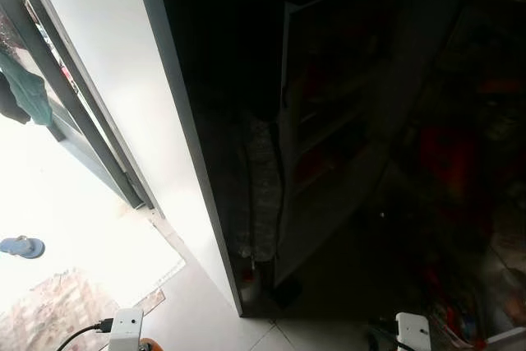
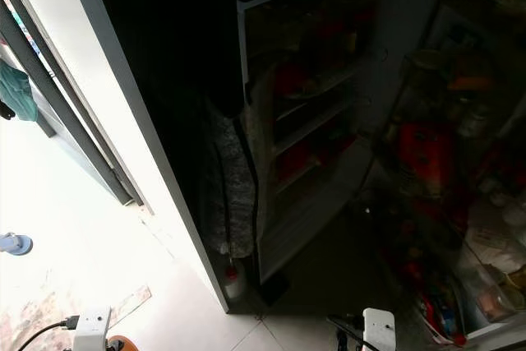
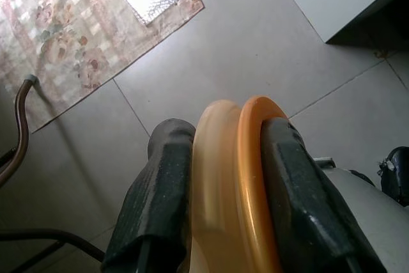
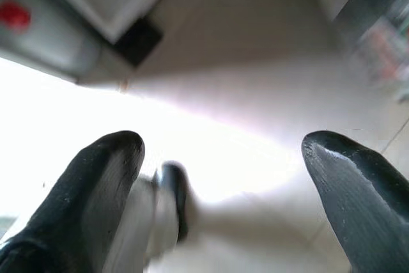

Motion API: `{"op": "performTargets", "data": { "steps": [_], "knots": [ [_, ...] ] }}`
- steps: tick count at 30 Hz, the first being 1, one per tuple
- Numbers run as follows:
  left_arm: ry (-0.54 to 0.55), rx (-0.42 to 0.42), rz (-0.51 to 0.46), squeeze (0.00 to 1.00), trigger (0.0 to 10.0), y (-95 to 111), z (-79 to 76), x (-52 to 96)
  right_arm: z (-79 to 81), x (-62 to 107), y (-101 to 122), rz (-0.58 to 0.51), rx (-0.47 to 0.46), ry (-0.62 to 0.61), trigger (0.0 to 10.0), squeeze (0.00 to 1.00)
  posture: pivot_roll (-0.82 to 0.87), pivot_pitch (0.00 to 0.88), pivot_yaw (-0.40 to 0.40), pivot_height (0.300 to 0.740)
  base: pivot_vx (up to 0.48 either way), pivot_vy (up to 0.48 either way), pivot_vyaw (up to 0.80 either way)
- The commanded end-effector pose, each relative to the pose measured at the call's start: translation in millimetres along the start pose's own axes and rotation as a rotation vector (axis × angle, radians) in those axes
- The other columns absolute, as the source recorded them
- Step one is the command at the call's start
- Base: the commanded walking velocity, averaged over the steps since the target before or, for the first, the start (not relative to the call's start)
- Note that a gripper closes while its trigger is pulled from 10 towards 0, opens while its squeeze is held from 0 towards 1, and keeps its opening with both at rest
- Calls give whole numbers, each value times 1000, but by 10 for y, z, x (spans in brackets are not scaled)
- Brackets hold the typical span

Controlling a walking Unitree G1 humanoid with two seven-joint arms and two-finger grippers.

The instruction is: Restocking fridge

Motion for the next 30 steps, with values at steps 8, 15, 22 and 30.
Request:
{"op": "performTargets", "data": {
  "steps": [8,15,22,30],
  "knots": [
    [-1,3,0,0,10000,15,-27,-6,-6,15,-67,22,32,14,10000,0,-212,32,41,740,0,-201,69],
    [-8,0,-2,0,10000,-1,-64,-4,-133,80,-275,79,24,8,10000,0,-213,28,41,740,0,-268,0],
    [-5,1,-1,0,10000,-9,-48,-2,-301,146,-415,115,38,-13,10000,0,-211,27,42,740,0,-265,348],
    [0,4,2,0,10000,-22,-23,2,-429,197,-490,128,16,-16,10000,0,-210,25,42,740,0,-270,317]
  ]
}}
Point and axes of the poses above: a point about 5 cm out from each wrist's last joint towards the gripper, its own x axis pointing back from the gripper into the wrist, its own y axis along the axis of the wrist's last joint, z = x × y, the point moved 4 cm from there along -x, pointing out of the wrist towards the gripper, and after that the axes turned 12 degrees about x, right-handed, at the moved point
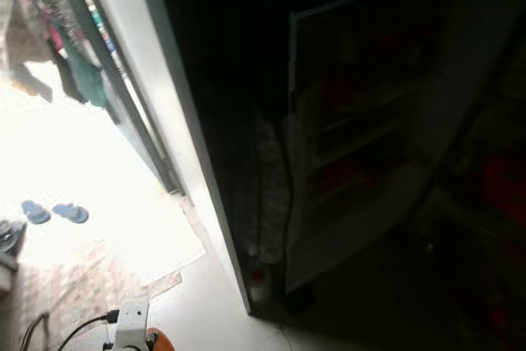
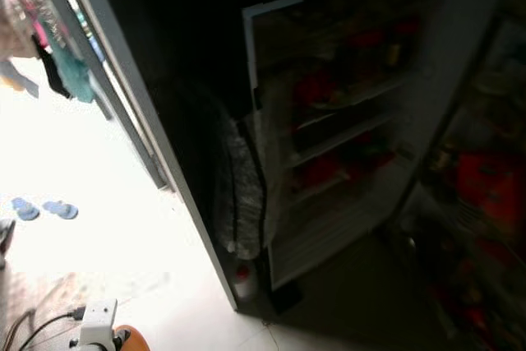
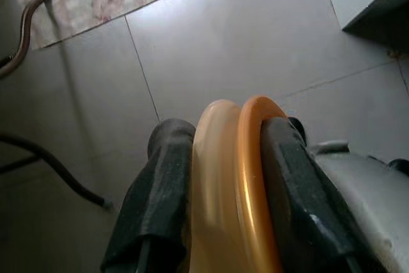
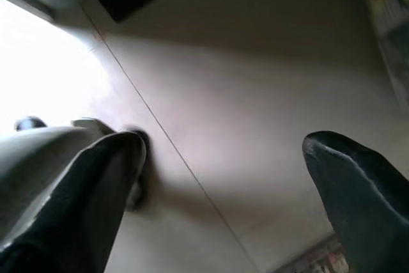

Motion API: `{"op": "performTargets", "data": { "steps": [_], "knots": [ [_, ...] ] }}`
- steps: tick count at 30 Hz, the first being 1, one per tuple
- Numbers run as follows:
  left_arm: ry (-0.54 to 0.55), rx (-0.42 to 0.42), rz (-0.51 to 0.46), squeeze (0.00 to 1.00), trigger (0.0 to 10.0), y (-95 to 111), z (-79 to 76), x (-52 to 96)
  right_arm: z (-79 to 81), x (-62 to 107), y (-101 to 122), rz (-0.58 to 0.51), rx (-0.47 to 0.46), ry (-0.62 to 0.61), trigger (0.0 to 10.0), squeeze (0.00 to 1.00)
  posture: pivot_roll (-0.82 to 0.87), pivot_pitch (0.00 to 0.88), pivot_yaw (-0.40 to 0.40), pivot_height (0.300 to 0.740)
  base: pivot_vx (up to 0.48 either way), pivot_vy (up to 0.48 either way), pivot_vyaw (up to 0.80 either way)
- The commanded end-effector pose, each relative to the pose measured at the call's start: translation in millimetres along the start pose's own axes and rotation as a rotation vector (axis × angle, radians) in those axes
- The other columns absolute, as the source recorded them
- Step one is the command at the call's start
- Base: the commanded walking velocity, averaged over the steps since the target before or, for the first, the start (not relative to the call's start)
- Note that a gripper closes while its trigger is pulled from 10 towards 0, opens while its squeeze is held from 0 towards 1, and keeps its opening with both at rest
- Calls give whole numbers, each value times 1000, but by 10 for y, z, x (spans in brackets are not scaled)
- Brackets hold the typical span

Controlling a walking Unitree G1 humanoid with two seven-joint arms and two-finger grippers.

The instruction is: Restocking fridge

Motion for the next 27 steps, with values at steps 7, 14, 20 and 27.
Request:
{"op": "performTargets", "data": {
  "steps": [7,14,20,27],
  "knots": [
    [-16,2,-19,0,10000,78,-40,-12,88,9,-92,20,-30,10,10000,0,-213,14,45,740,0,-265,0],
    [-13,-3,-14,0,10000,67,2,-8,84,13,-99,18,-29,12,10000,0,-215,0,47,740,0,-265,0],
    [-16,-11,-11,0,10000,60,12,-7,104,12,-105,19,-24,11,10000,0,-212,0,49,740,0,-264,0],
    [-22,-14,-10,0,10000,57,-4,-7,104,11,-103,19,-23,7,10000,0,-212,0,49,740,0,-266,0]
  ]
}}
Point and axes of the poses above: a point about 5 cm out from each wrist's last joint towards the gripper, its own x axis pointing back from the gripper into the wrist, its own y axis along the axis of the wrist's last joint, z = x × y, the point moved 4 cm from there along -x, pointing out of the wrist towards the gripper, and after that the axes turned 12 degrees about x, right-handed, at the moved point
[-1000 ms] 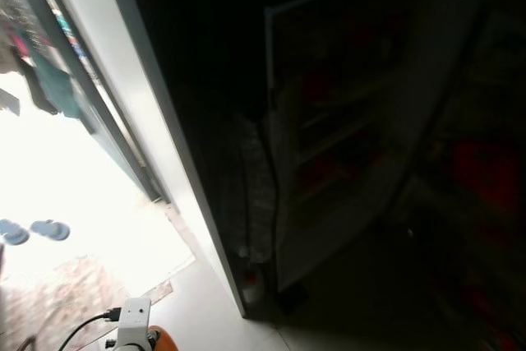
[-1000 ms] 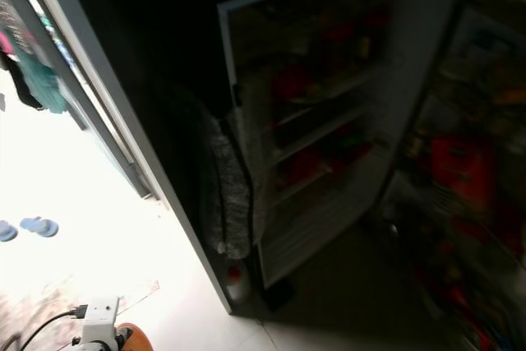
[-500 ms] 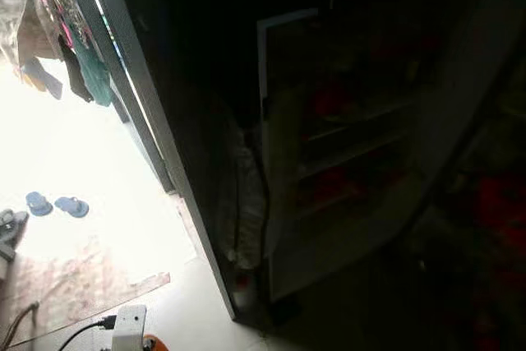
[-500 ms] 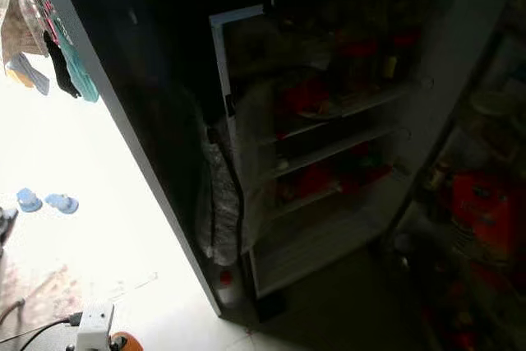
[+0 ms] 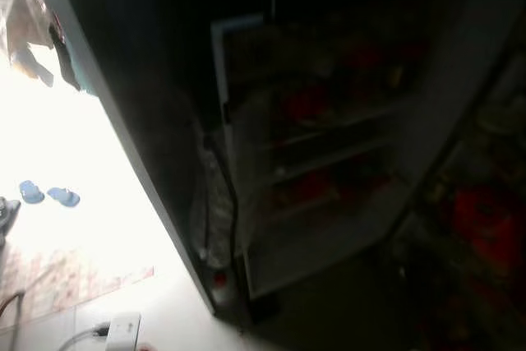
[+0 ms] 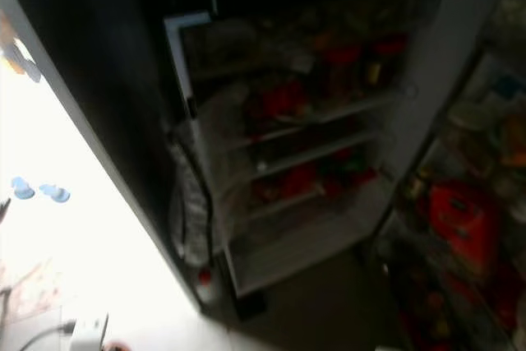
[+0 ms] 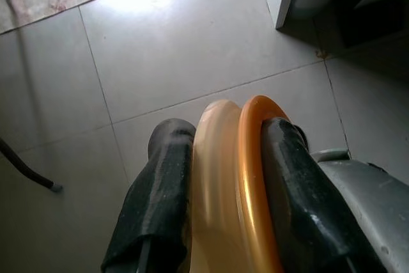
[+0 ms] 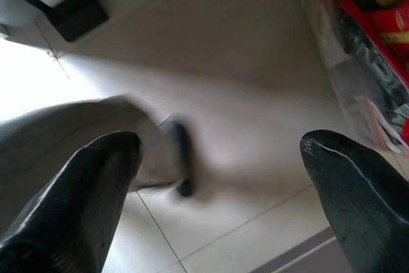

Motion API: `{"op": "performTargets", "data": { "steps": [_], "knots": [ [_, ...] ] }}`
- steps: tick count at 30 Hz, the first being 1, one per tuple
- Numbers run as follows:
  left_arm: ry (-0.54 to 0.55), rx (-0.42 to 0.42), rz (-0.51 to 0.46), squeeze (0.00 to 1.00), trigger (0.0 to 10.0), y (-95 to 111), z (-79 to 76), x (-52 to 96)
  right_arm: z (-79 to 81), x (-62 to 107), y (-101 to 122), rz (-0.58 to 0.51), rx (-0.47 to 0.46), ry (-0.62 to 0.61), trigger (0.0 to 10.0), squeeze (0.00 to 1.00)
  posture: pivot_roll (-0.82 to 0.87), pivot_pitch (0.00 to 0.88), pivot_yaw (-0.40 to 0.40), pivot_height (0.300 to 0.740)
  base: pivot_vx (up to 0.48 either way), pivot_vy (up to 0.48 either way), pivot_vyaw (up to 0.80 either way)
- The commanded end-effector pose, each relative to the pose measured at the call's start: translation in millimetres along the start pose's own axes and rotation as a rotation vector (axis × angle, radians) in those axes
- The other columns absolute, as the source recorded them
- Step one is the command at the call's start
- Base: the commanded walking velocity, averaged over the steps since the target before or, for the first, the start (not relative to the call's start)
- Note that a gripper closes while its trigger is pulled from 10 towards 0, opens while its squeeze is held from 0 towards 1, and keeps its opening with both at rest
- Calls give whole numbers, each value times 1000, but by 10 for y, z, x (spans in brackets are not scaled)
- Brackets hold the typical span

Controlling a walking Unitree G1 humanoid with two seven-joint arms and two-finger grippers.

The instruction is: Restocking fridge

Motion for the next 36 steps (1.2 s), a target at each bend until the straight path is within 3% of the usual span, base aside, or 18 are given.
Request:
{"op": "performTargets", "data": {
  "steps": [1,36],
  "knots": [
    [-13,-5,-10,0,10000,25,-39,-4,-35,9,-18,3,-2,-13,10000,0,-212,0,49,740,0,-266,0],
    [-14,22,-1,0,10000,-38,-78,3,-66,11,-31,18,13,-27,10000,0,-223,31,37,740,0,-266,0]
  ]
}}
Point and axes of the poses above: a point about 5 cm out from each wrist's last joint towards the gripper, its own x axis pointing back from the gripper into the wrist, its own y axis along the axis of the wrist's last joint, z = x × y, the point moved 4 cm from there along -x, pointing out of the wrist towards the gripper, and after that the axes turned 12 degrees about x, right-handed, at the moved point
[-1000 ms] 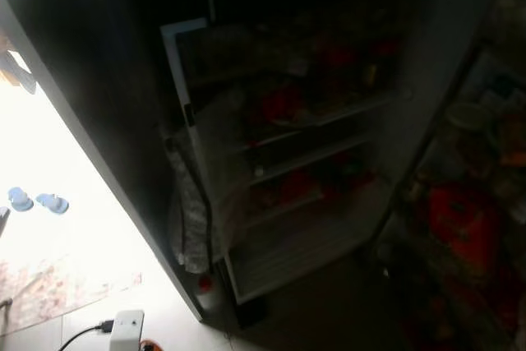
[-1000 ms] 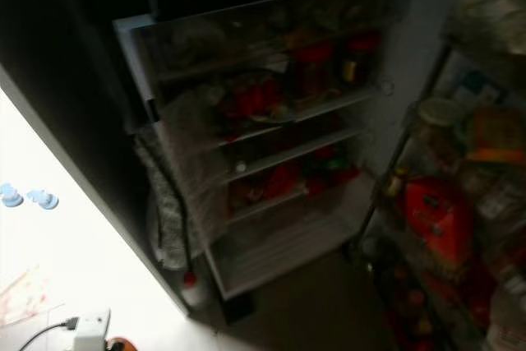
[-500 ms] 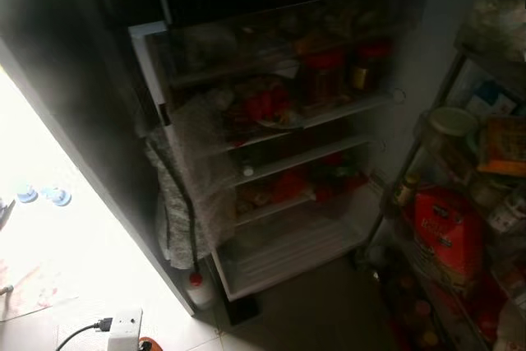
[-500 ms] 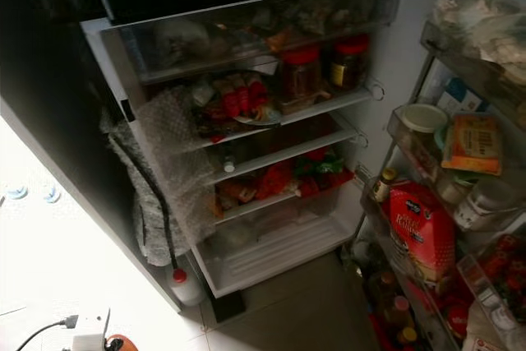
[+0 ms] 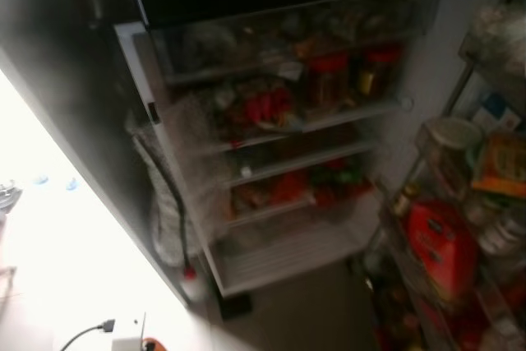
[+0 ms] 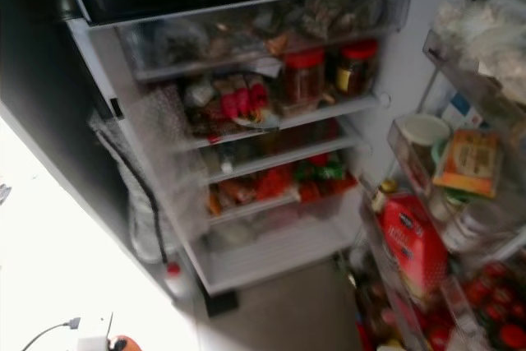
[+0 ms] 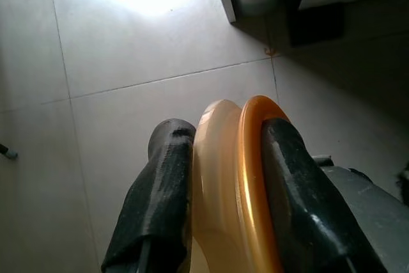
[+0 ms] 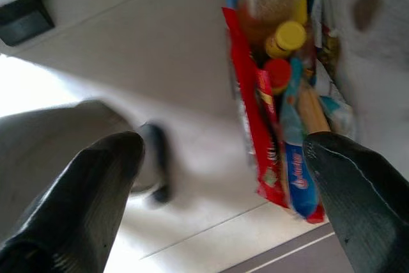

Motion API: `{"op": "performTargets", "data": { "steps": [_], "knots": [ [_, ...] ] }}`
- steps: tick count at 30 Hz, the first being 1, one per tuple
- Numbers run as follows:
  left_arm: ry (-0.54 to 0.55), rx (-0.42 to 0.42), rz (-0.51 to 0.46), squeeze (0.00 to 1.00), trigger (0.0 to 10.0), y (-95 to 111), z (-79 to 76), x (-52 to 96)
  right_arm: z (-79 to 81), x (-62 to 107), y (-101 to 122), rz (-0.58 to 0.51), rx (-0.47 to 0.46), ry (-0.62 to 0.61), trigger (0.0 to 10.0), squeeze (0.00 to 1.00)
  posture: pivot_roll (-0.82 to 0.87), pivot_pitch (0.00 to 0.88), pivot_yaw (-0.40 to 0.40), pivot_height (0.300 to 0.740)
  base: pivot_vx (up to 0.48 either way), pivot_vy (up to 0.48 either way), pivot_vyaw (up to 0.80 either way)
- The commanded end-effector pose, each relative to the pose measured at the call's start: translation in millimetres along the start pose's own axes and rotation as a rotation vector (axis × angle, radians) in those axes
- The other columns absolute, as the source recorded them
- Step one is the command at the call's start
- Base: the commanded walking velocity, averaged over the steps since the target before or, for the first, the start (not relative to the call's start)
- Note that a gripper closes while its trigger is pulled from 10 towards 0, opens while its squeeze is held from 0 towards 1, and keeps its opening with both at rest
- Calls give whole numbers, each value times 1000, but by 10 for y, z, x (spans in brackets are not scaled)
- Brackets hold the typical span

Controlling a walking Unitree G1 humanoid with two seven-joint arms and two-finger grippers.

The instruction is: Restocking fridge

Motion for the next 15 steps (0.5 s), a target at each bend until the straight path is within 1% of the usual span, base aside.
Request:
{"op": "performTargets", "data": {
  "steps": [1,8,10,11,12,15],
  "knots": [
    [-8,9,23,0,10000,-56,-31,3,-15,10,-44,16,10,1,10000,0,-223,29,37,740,0,-266,0],
    [-12,10,17,0,10000,-36,-28,1,-7,8,-38,14,10,5,10000,0,-223,29,40,740,0,-267,0],
    [-35,26,-4,0,10000,26,-61,-7,0,7,-35,14,14,11,10000,0,-218,26,39,740,0,0,0],
    [-35,26,-4,0,10000,26,-61,-7,0,7,-35,14,14,11,10000,0,-218,26,39,740,0,0,0],
    [-52,44,-27,0,10000,88,-89,-13,3,7,-37,15,18,12,10000,0,-222,25,41,740,0,0,0],
    [-87,52,-70,0,10000,205,-146,-21,6,9,-42,15,19,16,10000,0,-225,26,42,740,0,0,0]
  ]
}}
Point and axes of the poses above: a point about 5 cm out from each wrist's last joint towards the gripper, its own x axis pointing back from the gripper into the wrist, its own y axis along the axis of the wrist's last joint, z = x × y, the point moved 4 cm from there along -x, pointing out of the wrist towards the gripper, and after that the axes turned 12 degrees about x, right-handed, at the moved point
